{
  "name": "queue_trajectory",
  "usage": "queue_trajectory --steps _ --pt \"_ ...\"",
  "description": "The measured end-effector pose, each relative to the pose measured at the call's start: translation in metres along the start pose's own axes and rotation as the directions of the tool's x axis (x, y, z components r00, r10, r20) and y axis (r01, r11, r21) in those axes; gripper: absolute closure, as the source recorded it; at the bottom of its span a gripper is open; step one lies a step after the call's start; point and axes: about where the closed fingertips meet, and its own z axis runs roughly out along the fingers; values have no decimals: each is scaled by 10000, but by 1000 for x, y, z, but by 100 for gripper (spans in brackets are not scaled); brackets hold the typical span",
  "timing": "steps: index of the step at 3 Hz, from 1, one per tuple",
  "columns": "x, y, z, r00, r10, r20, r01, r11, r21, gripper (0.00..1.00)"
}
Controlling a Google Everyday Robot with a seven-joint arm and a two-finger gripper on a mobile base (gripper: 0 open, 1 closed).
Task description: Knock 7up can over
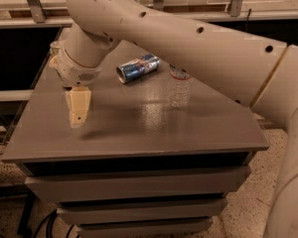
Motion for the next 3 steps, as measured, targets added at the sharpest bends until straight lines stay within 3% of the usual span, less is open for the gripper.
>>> queue_trajectory --steps 3 --pt "27 -25 -6 9974 400 -603 -358 9969 699 0"
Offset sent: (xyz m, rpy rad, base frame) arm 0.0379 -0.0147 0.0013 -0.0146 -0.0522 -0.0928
